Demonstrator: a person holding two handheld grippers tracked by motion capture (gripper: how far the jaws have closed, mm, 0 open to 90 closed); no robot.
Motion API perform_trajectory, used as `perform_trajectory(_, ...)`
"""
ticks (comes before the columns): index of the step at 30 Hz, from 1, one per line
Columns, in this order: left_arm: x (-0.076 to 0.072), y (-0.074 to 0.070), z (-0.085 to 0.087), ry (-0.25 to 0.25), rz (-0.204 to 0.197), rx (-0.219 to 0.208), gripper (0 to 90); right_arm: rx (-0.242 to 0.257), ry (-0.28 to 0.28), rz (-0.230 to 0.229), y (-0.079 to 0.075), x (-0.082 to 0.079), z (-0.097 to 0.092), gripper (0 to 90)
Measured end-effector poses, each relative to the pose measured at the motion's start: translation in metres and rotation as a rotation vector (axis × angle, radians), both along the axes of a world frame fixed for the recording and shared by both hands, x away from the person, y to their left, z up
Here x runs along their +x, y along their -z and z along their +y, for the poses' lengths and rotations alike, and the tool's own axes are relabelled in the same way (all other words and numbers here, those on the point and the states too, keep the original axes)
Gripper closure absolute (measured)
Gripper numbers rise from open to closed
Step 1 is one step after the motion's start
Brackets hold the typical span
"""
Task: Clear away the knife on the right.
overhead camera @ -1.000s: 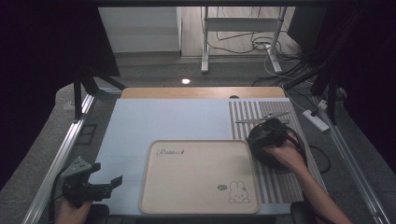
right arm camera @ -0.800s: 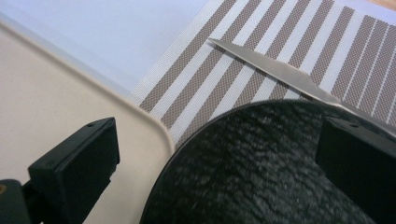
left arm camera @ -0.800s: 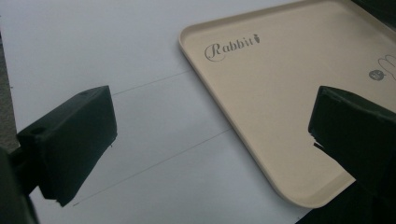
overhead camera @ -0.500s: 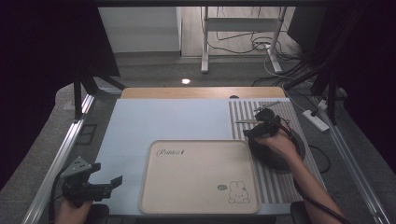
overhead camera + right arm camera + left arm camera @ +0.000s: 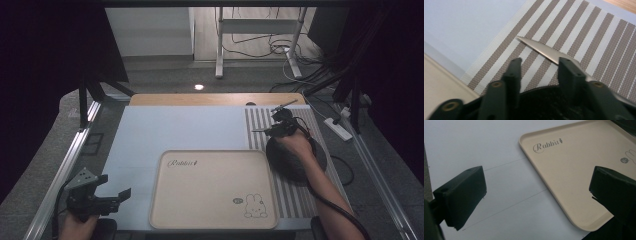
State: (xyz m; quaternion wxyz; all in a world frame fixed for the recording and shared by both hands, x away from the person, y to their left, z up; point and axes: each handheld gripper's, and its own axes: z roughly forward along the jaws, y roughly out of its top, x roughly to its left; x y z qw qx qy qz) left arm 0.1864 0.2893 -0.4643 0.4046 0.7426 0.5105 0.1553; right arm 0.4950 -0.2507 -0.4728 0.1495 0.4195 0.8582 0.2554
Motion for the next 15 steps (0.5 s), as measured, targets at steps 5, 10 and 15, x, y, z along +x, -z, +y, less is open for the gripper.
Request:
perform_trajectory(5, 0.000, 0.000, 0.000, 0.000, 0.001, -0.002, 1.1, -0.011, -0.036, 0.044, 0.006, 0.013, 0.000, 87.4)
perform_trajectory(10, 0.000, 0.000, 0.000, 0.001, 0.003, -0.001, 1.2, -0.021, -0.068, 0.078, 0.013, 0.022, 0.001, 90.0)
perform_trajectory(15, 0.000, 0.000, 0.000, 0.001, 0.003, 0.000, 1.2, -0.056, -0.074, 0.103, 0.025, 0.033, 0.002, 90.0)
